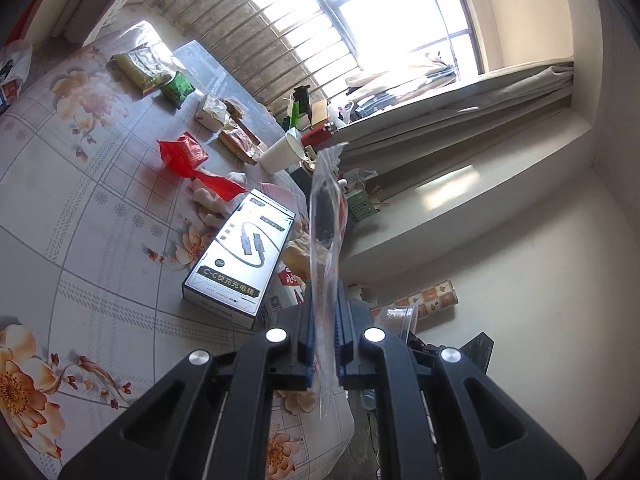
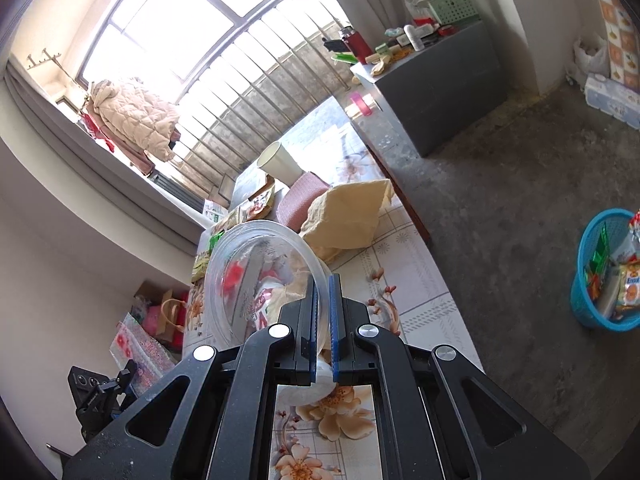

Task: Collect trash
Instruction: 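Carry the clear tub and clear bag over the blue wastebasket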

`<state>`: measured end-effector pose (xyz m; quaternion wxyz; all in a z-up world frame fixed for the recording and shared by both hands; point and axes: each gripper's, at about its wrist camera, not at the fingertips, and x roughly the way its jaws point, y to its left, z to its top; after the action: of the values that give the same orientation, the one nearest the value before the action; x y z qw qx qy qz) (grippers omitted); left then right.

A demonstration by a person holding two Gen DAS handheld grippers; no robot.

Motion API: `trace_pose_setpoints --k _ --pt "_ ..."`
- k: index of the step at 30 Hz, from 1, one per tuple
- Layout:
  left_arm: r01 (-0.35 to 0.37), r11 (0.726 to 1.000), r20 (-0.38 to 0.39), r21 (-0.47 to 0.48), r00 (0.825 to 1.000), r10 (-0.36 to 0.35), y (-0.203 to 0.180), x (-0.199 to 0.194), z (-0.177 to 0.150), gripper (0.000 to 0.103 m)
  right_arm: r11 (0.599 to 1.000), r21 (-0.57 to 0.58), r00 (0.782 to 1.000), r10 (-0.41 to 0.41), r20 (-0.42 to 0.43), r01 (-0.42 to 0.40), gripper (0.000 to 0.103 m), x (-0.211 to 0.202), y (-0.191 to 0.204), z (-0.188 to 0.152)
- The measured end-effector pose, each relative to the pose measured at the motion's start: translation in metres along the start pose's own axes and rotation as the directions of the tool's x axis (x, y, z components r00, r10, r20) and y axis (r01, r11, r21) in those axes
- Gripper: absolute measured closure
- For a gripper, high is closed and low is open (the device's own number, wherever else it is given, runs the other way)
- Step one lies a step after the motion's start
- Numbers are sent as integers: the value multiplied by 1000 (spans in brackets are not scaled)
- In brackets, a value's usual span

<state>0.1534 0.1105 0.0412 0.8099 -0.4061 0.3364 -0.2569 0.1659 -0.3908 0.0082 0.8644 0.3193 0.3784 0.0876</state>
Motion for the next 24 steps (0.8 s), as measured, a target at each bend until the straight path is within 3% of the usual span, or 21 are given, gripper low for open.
trace_pose_setpoints --k 4,8,13,18,24 --pt "35 995 -35 98 999 -31 -38 10 -9 96 998 56 997 -18 71 14 99 -39 -25 -5" --pt "75 980 -121 183 991 -53 -77 41 -24 96 989 138 984 -77 160 55 99 -87 -65 -15" --pt "123 953 -272 277 961 -45 -126 104 -54 96 954 279 951 -185 248 112 99 -150 -131 -35" --pt "159 918 -434 363 901 16 -177 181 -102 96 898 410 921 -283 267 157 99 -188 -193 -60" --pt "190 875 -588 446 799 126 -219 281 -176 96 814 549 909 -357 214 191 99 -192 -262 -94"
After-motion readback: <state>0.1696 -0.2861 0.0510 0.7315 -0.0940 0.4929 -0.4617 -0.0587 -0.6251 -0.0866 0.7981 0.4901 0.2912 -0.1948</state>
